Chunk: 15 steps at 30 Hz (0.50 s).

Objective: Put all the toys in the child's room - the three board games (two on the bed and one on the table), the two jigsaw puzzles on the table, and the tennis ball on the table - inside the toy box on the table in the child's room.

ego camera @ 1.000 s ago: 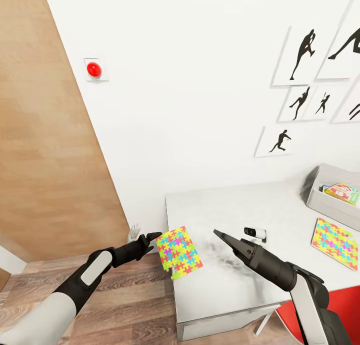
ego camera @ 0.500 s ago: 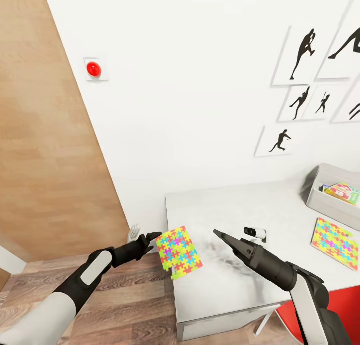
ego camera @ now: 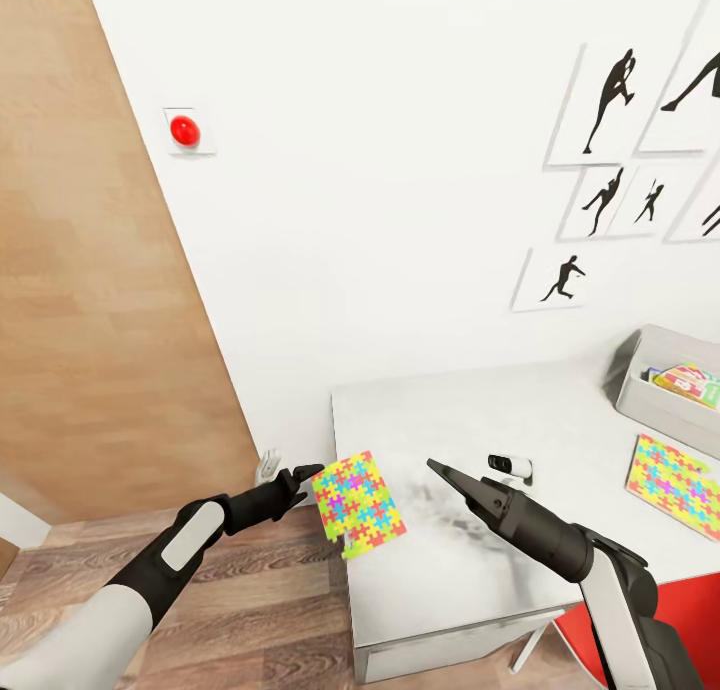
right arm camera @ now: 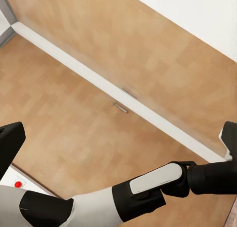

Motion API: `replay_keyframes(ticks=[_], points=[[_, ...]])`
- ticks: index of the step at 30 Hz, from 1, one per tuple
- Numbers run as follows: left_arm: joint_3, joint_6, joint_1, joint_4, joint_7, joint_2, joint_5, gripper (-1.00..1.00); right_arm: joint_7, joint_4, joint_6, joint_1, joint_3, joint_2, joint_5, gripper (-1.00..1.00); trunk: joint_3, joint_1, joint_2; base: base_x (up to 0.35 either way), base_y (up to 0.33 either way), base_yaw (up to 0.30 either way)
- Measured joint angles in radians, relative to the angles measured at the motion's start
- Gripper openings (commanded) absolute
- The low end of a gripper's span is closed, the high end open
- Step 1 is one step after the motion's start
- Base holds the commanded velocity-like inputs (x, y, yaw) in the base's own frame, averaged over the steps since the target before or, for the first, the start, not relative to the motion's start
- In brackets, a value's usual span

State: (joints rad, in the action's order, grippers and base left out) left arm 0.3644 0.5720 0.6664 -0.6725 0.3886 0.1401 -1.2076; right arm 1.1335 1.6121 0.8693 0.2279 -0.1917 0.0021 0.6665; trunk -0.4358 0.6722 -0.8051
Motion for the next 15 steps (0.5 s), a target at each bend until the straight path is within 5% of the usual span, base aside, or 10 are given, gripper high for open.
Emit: replay_keyframes(ticks=[15], points=[[0.0,0.0,0.0,0.0,0.0,0.0,0.0,1.0,0.001,0.0,0.0,0.0,0.001,0.0,0.0,1.0,0.0,0.0,0.0,-0.001,-0.001,0.0]])
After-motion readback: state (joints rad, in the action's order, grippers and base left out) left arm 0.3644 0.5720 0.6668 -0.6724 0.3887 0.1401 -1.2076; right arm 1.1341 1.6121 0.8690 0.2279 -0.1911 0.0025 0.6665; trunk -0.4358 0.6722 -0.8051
